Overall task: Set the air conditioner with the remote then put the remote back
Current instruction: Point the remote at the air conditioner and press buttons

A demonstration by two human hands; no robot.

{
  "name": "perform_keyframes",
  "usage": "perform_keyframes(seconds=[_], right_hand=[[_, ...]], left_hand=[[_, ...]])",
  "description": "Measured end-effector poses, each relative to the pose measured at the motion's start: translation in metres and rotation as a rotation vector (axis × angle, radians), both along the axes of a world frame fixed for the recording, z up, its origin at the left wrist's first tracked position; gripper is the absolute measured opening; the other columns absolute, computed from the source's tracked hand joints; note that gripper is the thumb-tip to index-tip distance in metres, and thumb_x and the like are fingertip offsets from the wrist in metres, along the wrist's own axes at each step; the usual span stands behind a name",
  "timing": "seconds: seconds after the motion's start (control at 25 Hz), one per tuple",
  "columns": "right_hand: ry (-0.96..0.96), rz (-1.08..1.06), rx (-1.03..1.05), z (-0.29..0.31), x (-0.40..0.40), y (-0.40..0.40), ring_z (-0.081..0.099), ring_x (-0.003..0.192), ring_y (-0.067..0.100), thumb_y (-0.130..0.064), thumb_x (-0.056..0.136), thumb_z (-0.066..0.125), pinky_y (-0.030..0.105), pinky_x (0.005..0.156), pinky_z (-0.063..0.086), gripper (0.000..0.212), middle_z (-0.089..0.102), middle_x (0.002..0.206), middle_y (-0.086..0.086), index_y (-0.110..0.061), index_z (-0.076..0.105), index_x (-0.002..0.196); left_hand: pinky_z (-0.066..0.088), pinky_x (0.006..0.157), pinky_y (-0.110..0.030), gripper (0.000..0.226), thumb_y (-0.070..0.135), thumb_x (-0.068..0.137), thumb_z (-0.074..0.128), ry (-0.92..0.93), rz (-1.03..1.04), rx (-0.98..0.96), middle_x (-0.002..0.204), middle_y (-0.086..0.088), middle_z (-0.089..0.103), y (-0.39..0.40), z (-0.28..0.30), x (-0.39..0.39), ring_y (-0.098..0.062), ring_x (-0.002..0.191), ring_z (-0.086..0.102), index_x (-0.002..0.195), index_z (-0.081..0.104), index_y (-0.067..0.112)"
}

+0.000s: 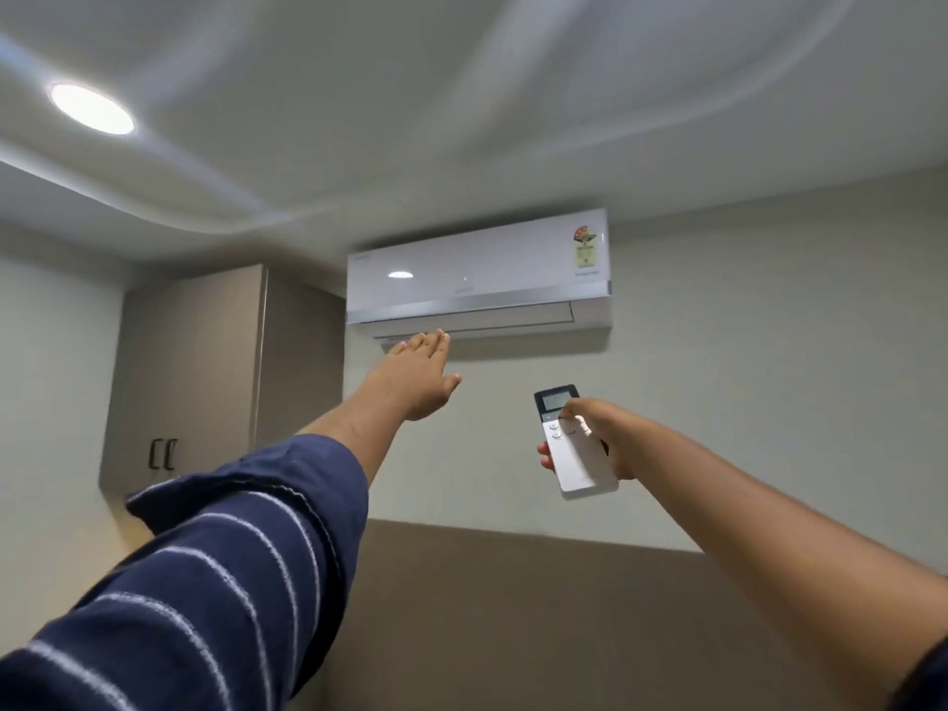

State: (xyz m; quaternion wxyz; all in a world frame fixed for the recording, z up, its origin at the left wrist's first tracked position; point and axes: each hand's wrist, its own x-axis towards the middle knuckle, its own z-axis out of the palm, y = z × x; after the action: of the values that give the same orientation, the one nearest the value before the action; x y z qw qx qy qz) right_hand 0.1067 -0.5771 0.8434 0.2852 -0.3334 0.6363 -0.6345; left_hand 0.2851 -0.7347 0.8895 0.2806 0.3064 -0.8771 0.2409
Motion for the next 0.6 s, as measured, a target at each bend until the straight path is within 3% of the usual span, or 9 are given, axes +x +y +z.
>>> perform_keyframes(seconds=[0.16,0.32,0.6], right_hand=[[0.024,0.009,0.017,0.003,-0.004,-0.003,0.07,0.063,0.03,-0.012,0.087,0.042,0.033,0.058,0.054,0.019,0.07,0.081,0.021,0.0,0.054,0.097],[0.025,0.009,0.001,0.005,-0.013,-0.007,0.071,0.051,0.03,-0.012,0.087,0.041,0.03,0.053,0.056,0.019,0.072,0.07,0.02,-0.001,0.054,0.095],[0.036,0.05,-0.031,-0.004,-0.018,-0.012,0.071,0.065,0.031,-0.008,0.082,0.038,0.034,0.065,0.055,0.027,0.07,0.087,0.021,0.0,0.053,0.102]], left_hand=[[0.005,0.124,-0.037,0.066,0.04,0.102,0.019,0.017,0.021,0.035,0.164,-0.008,-0.005,-0.016,0.004,0.006,-0.022,0.152,0.001,0.155,-0.004,0.007],[0.005,0.124,-0.037,0.066,0.041,0.102,0.018,-0.013,0.033,0.033,0.164,-0.007,-0.006,-0.026,-0.001,-0.003,-0.022,0.152,-0.001,0.155,-0.004,0.008],[0.005,0.124,-0.037,0.066,0.041,0.102,0.018,-0.045,0.038,0.012,0.164,-0.007,-0.006,-0.034,-0.008,-0.009,-0.022,0.152,-0.001,0.155,-0.005,0.009]])
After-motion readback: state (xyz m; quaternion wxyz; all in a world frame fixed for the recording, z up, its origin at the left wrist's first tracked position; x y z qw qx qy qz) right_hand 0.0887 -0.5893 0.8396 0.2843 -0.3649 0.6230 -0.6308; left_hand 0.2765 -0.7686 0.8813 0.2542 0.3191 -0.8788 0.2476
